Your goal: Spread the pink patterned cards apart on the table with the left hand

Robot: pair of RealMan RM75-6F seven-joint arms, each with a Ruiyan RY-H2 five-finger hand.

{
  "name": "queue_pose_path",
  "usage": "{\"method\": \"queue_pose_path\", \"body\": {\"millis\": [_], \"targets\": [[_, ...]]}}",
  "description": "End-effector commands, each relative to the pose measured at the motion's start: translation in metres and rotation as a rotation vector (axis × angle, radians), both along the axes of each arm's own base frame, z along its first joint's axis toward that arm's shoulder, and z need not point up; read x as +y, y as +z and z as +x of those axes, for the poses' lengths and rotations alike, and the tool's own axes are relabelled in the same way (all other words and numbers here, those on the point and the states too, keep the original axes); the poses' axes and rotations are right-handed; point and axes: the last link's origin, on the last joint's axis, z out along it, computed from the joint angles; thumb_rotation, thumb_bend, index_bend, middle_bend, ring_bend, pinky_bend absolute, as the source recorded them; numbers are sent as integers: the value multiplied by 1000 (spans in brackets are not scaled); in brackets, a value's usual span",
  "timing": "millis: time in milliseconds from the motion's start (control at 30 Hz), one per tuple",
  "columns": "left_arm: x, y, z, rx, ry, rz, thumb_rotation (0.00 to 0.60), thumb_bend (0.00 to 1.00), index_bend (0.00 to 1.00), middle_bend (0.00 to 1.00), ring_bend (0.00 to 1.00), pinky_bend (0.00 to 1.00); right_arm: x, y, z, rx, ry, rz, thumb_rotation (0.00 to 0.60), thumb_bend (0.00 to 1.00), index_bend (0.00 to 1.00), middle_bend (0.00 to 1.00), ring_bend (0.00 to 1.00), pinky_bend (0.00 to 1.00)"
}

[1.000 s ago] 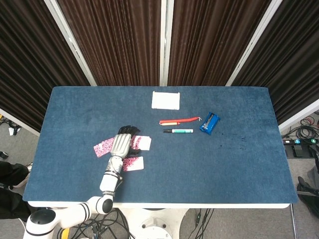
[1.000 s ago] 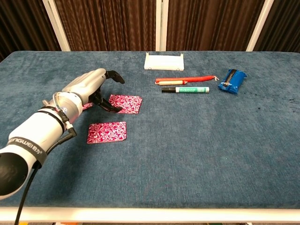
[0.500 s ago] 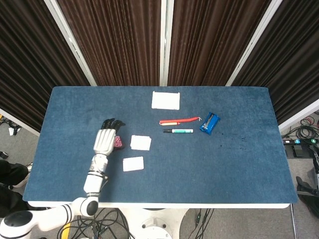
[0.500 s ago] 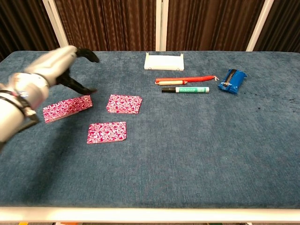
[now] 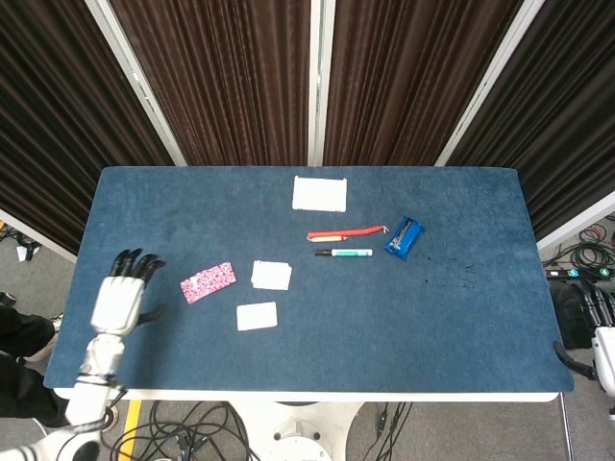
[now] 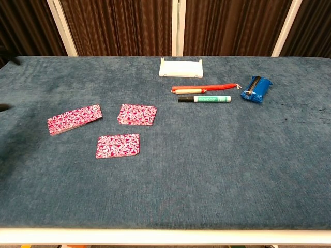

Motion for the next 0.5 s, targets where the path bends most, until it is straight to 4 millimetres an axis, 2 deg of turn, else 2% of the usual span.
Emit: {"method": "queue_pose_path", "body": {"millis": [33,267,500], "targets": [[-33,22,-18,51,42,44,600,157,248,201,79,97,-1,-3,2,-3,4,8,600,206,0,0,0,0],[-84,48,-53,63,98,120,600,158,247,205,79,97,0,-7,7,14,17,18,600,207,0,0,0,0],[-106,57,-60,71,76,159,600,158,247,213,79,97,2,-4,8,18,17,4,600,207,0,0,0,0]]}}
